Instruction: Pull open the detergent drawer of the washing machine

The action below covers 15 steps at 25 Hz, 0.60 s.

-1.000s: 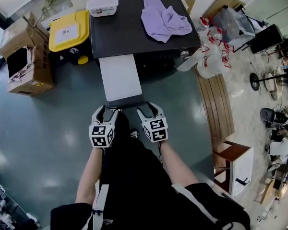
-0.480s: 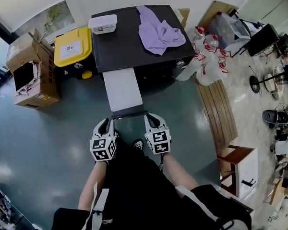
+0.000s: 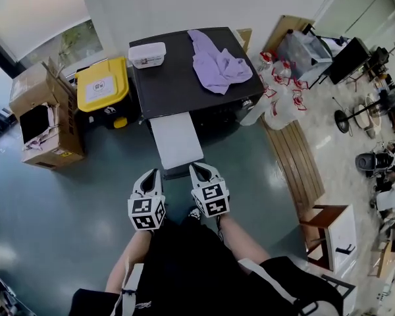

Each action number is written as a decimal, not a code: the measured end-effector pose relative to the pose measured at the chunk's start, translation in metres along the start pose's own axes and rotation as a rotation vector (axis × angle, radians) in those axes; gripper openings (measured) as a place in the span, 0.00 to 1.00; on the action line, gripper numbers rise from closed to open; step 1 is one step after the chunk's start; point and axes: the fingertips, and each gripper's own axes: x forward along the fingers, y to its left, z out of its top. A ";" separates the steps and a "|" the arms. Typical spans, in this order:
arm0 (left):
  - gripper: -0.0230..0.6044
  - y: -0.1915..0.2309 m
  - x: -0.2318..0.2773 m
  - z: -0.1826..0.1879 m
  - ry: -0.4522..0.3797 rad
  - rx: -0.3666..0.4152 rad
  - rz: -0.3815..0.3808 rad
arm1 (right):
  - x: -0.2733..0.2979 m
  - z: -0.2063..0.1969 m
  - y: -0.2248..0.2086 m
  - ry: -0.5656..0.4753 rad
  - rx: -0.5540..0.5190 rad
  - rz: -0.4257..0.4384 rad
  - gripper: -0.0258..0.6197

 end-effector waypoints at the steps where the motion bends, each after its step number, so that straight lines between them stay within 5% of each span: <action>1: 0.07 0.005 -0.004 0.006 0.000 0.017 0.010 | 0.000 0.009 0.005 -0.011 0.004 -0.002 0.05; 15: 0.07 -0.004 -0.064 0.145 -0.231 0.199 -0.070 | -0.056 0.158 0.039 -0.244 -0.077 -0.058 0.05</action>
